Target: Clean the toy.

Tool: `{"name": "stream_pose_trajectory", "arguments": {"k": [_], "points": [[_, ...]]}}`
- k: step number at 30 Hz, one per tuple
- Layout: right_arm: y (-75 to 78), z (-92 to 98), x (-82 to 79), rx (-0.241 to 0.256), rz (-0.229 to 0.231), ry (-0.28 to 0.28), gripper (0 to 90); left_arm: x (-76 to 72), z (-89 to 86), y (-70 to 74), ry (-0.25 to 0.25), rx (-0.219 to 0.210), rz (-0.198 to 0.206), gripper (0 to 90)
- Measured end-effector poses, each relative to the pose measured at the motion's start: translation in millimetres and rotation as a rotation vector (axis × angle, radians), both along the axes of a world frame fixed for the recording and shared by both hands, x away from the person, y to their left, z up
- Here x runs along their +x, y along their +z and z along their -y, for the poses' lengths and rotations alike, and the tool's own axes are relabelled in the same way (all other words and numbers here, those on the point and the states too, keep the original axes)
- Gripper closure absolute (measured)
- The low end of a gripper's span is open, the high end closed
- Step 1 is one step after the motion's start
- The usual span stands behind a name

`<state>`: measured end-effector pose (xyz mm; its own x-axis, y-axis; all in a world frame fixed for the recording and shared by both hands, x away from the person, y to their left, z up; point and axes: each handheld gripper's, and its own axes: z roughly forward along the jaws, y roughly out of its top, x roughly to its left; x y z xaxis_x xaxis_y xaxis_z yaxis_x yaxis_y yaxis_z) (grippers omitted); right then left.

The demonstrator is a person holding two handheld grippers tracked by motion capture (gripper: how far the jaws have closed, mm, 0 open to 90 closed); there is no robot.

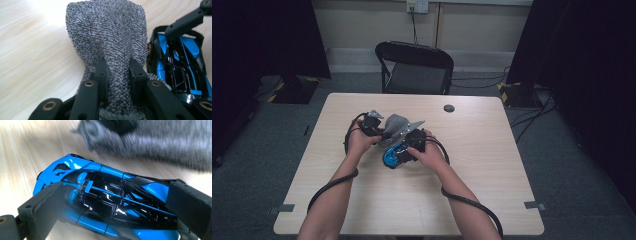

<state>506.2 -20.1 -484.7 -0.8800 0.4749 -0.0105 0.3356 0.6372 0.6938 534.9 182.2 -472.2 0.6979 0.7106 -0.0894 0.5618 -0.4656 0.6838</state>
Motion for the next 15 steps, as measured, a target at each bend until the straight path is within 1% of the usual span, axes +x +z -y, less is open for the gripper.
{"name": "stream_pose_trajectory", "arguments": {"k": [2, 3, 6, 10, 11, 13, 15], "points": [[-0.2, 0.2, 0.0, 0.002, 0.001, 0.001, 1.9, 1.6, 5.6, -2.7, -0.021, -0.008, -0.016, 72.8], [-0.2, 0.3, -0.1, 0.002, 0.001, 0.001, 1.9, 1.6, 9.6, -4.9, -0.025, -0.014, -0.012, 72.3], [-0.1, 0.1, 0.0, 0.001, 0.001, 0.001, 1.9, 2.1, 14.5, -7.4, -0.044, 0.017, -0.015, 72.0], [-0.2, 0.3, -0.1, 0.002, 0.001, 0.001, 1.9, 1.5, 16.8, -10.2, -0.044, 0.020, -0.024, 71.9], [-0.1, 0.2, -0.1, 0.001, 0.001, 0.000, 1.9, 1.3, 17.4, -10.8, -0.045, 0.018, -0.020, 71.7], [0.0, 0.0, 0.0, 0.001, 0.000, 0.000, 1.9, 0.9, 17.9, -10.7, -0.058, 0.036, -0.016, 71.4], [0.2, -0.2, 0.0, -0.002, -0.002, -0.001, 1.9, 0.2, 18.6, -11.2, -0.057, 0.038, -0.011, 71.4]]}}
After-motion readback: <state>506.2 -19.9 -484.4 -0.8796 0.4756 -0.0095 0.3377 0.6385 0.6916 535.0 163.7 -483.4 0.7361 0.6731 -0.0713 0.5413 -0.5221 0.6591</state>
